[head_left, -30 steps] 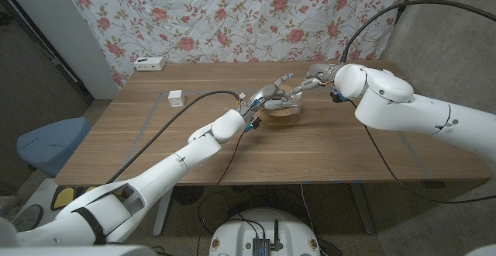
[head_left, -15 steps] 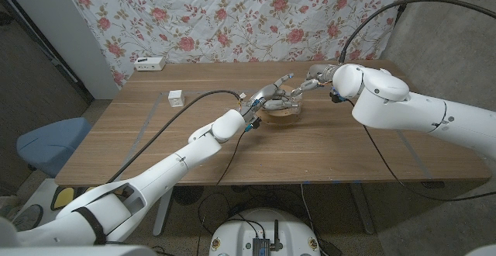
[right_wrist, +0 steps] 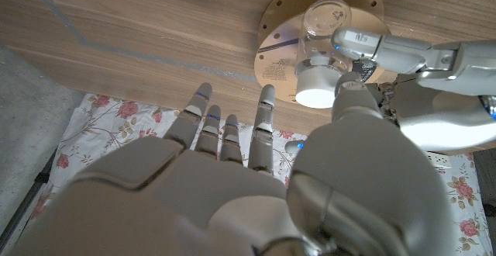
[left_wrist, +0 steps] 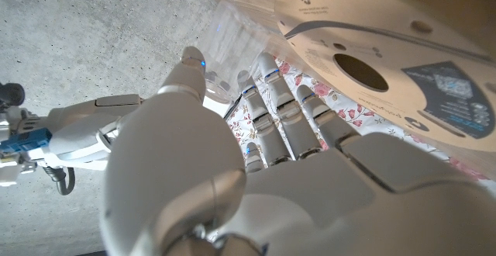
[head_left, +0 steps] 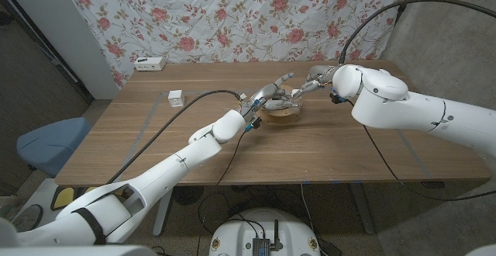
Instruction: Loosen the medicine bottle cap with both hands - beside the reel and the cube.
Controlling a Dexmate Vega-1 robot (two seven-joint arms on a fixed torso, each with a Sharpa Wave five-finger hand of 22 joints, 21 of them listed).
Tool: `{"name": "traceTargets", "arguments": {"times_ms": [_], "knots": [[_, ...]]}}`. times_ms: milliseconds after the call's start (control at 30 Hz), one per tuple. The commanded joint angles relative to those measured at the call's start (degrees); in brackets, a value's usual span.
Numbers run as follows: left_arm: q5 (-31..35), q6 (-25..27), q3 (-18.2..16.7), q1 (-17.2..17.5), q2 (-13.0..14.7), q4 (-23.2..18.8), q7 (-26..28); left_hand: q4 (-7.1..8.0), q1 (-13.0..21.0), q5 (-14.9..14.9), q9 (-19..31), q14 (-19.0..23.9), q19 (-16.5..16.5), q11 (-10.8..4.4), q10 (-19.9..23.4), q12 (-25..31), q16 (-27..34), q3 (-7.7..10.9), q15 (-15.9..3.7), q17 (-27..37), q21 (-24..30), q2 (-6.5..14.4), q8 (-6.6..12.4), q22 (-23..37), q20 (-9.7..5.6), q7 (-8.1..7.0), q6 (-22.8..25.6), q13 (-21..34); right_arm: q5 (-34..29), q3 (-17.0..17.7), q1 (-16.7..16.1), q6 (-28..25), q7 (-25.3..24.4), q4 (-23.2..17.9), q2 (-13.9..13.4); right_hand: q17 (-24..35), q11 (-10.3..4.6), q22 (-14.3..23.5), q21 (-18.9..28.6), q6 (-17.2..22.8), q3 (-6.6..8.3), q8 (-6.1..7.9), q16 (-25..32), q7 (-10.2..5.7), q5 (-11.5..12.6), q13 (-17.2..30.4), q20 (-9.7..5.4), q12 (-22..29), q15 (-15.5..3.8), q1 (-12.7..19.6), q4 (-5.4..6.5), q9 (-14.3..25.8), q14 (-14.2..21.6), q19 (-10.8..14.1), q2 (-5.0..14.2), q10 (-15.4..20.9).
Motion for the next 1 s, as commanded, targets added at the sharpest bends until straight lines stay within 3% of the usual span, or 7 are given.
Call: {"name": "traceTargets", "arguments": {"times_ms": [33,633,1000], "knots": [[1.4,-0.7,0.0,0.5,0.1,-0.3,1.3,-0.26,1.0,0.4,0.0,-0.5,-0.2,-0.83,0.6,0.1,-0.3,0.51,-4.05,0.0,-0.1,-0.3,0.48,0.1,-3.47,0.26,0.4,0.2,1.6,1.1,-0.9,-0.2,-1.6,-1.0,-0.7,0.1,0.09,0.1,0.2,0.4,0.09,0.36,0.4,-0.15,0.4,0.3,-0.09,0.2,0.26,0.5,-0.48,0.3,0.5,0.4,-0.01,0.3],[2.0,-0.7,-0.2,1.3,0.0,-0.9,2.4,-0.28,1.1,0.4,0.0,-1.4,-0.3,-0.88,0.4,0.0,-0.3,0.79,-3.91,0.0,-0.1,-0.6,0.47,0.1,-3.84,1.34,0.8,0.3,3.8,2.1,-1.1,0.6,-1.9,-1.7,-1.4,0.2,0.18,0.1,0.2,0.5,0.07,0.54,0.4,-0.07,0.2,0.3,-0.19,0.2,0.18,0.1,-0.46,0.6,0.6,0.5,0.18,0.5],[2.2,-0.7,-0.2,1.3,0.0,-0.9,2.2,-0.10,1.0,0.4,0.0,-1.7,-0.4,-0.97,0.5,0.1,-0.3,0.98,-3.86,0.0,-0.1,-0.6,0.66,0.1,-3.94,1.59,1.5,0.3,4.0,2.6,-1.8,1.7,-2.1,-1.4,-1.5,0.1,0.19,0.1,0.3,2.6,0.67,1.58,0.4,-0.57,0.2,0.3,-0.50,0.2,-0.11,1.1,-1.17,0.9,1.0,0.9,0.71,1.0]]}}
